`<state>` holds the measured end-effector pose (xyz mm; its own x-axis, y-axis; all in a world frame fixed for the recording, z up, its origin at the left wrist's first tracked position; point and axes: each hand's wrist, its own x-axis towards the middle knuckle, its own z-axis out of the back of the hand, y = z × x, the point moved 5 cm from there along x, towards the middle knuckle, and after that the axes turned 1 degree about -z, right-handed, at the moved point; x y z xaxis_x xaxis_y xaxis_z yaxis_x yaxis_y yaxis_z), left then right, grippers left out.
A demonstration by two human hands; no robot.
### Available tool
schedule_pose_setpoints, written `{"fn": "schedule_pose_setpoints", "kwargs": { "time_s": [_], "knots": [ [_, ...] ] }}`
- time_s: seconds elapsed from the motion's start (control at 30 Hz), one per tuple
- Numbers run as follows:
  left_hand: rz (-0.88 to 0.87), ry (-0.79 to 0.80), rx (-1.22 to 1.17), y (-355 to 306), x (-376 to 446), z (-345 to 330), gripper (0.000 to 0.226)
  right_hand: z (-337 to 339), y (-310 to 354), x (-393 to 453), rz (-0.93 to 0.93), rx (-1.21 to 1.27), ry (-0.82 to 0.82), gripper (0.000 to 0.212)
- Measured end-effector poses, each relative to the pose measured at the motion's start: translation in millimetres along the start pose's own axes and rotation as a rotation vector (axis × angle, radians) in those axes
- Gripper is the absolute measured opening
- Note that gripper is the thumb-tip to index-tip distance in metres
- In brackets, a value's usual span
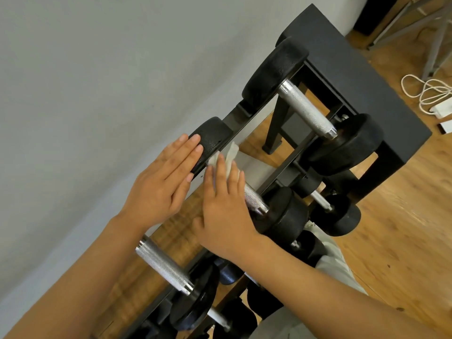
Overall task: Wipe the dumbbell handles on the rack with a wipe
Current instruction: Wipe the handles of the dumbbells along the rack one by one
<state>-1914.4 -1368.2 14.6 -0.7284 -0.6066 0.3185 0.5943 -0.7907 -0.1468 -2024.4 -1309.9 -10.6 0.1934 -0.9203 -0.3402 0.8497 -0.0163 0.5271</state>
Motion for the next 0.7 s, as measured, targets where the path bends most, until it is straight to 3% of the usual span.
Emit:
{"fn": "schedule_pose_setpoints", "kwargs": {
  "time_s": [0.13,0.23,0.33,0.5,0.57,0.7],
  "knots": [
    [0.019,-0.016,-0.019,-0.5,-0.3,1.6,0.045,-0.9,-15.4,-3.2,0.055,-0.114,-0.132,0.08],
    [0.022,-0.02,0.001,-0.5,-0.2,1.6,0.044,5.4,-31.3,-5.7,0.133,-0.06,-0.039,0.08],
    [0.043,-0.034,0.041,-4.3,-0.1,1.9,0.044,13.7,-44.4,1.3,0.211,0.172,-0.084,0.082],
    [0.278,-0.119,0.079,-22.8,-11.5,-9.2,0.048,54.4,-58.2,2.2,0.381,0.383,-0.5,0.046],
    [0.384,-0.165,0.087,-29.9,-17.7,-11.1,0.047,69.6,-54.9,2.2,0.453,0.414,-0.605,0.043],
    [0.514,-0.192,0.102,-44.0,-25.4,-12.1,0.048,63.7,-38.0,26.3,0.503,0.306,-0.401,0.051]
  ]
}}
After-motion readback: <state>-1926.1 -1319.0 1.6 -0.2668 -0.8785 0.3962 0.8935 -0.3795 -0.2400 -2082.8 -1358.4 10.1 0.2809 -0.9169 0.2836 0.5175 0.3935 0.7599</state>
